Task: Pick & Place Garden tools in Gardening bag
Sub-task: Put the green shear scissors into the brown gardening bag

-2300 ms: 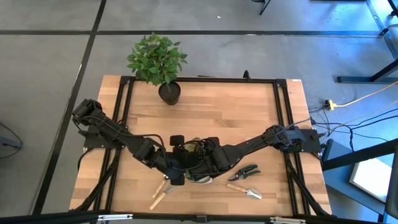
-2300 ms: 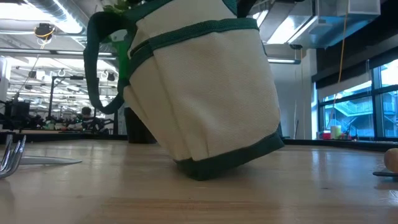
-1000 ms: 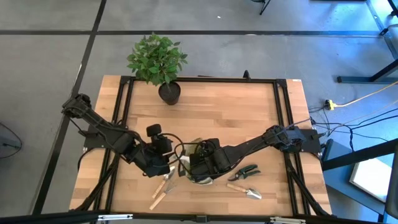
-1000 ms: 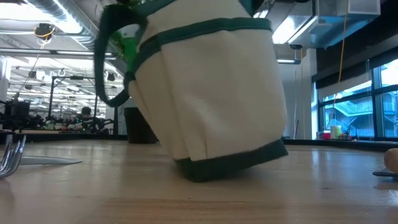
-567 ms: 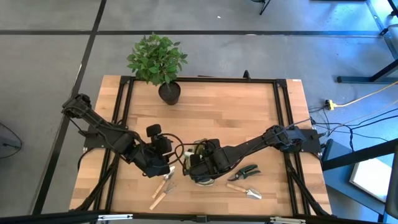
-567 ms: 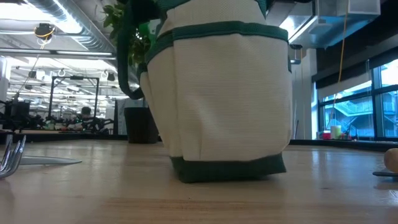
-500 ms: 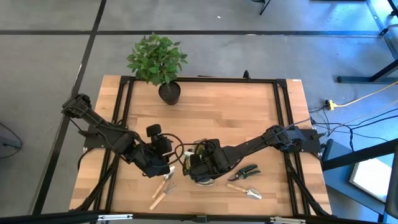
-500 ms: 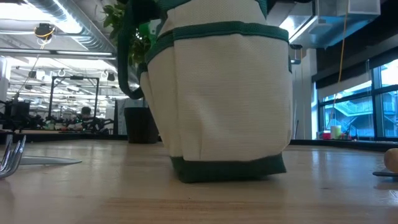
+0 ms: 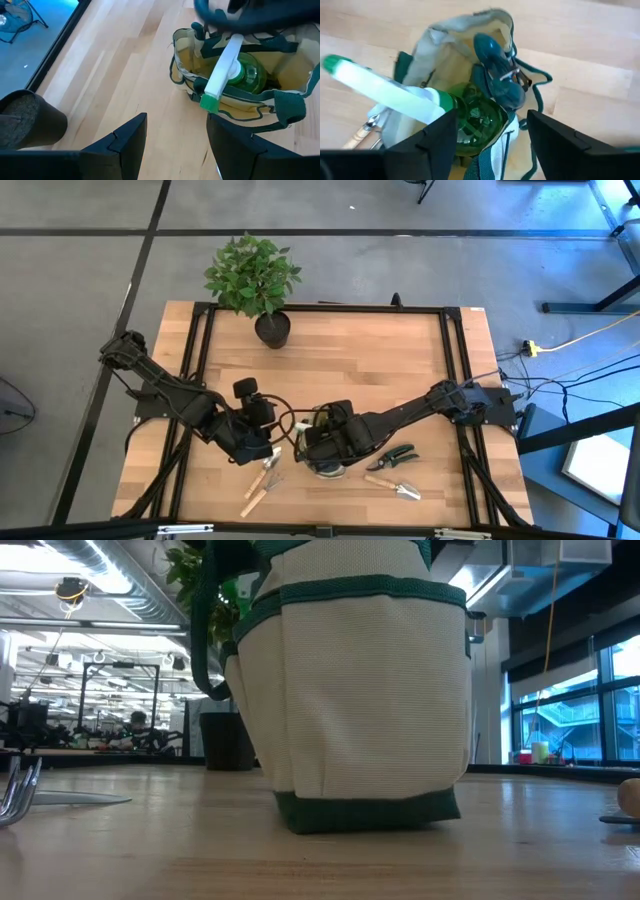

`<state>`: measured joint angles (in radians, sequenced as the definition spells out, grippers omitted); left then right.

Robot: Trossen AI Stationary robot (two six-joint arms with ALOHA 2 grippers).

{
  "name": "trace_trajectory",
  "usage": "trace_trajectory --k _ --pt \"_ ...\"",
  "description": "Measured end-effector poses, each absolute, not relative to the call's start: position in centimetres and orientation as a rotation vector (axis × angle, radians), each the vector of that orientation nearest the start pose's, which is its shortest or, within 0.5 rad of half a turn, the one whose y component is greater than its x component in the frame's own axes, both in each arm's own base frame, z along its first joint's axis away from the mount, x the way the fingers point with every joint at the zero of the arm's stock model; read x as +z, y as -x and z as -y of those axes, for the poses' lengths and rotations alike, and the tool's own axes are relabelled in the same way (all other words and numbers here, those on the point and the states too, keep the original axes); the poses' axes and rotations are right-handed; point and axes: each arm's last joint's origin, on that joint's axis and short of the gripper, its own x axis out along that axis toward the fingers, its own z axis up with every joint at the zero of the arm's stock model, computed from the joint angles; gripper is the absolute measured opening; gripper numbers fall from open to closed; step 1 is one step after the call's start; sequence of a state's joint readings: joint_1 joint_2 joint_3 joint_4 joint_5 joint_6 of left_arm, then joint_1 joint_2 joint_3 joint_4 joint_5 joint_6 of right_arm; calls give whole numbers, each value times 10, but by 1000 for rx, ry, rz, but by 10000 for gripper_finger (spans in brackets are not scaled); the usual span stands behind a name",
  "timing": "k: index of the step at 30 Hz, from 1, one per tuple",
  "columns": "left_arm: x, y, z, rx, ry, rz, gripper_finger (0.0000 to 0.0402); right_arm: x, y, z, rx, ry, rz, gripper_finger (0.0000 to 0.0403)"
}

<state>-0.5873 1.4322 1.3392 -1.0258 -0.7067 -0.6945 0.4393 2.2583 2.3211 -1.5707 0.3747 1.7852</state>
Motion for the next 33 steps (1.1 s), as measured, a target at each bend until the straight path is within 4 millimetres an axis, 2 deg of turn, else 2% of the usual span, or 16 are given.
trace_trajectory --k 8,12,15,19,26,30,33 --pt "321 -236 134 405 -41 -795 200 321 -385 -167 -953 -818 -908 236" --pt "320 -235 134 403 -42 -804 200 332 -384 -174 -759 -769 -1015 236" --pt "321 -234 135 377 -19 -824 200 339 -381 -186 -626 -790 -1044 236" --pt "322 -230 137 347 34 -845 200 351 -374 -213 -518 -806 -928 236" --pt "322 -216 146 411 151 -835 200 363 -336 -273 -430 -686 -688 236" --pt "321 -213 148 472 265 -808 200 361 -314 -289 -458 -646 -667 236" --pt "321 -214 147 509 349 -787 200 363 -296 -291 -499 -609 -682 236"
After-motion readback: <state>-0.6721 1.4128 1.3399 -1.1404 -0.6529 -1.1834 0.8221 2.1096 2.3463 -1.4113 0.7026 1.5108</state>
